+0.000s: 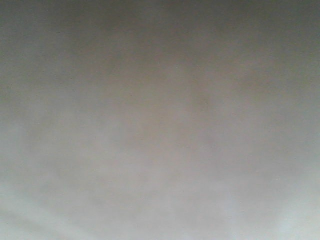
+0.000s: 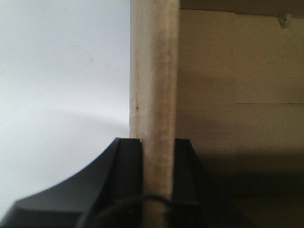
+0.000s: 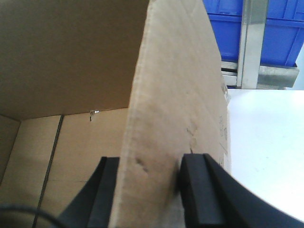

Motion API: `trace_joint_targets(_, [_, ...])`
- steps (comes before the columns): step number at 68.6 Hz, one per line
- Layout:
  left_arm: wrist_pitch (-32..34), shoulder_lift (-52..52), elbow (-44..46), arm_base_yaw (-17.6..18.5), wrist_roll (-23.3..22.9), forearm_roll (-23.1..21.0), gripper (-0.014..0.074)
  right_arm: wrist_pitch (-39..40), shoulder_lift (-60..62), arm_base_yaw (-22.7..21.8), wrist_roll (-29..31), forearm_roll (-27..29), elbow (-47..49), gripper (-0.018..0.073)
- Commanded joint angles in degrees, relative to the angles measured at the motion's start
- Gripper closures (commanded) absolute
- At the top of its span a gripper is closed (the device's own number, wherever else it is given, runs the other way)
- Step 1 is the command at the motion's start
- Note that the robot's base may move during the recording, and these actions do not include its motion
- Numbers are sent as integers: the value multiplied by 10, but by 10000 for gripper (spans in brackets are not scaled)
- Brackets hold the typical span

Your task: Grab box from left shelf to table start

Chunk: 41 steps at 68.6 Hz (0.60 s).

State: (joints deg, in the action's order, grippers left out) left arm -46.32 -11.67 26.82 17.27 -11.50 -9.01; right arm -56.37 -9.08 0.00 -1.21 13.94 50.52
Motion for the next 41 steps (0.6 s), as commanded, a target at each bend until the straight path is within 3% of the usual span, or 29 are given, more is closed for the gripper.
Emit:
trace_joint_targets(1, [-9,-6,8,-1,1,49,689,73,-6,-3,-7,-40,16,501])
trace_joint_targets(28, [-8,-6,9,-1,1,46,689,71,-6,-3,-7,-40,15,501])
trace_joint_targets(41, [-12,-19,69,-1,1,61,688,65,-26,-3,-7,-41,16,501])
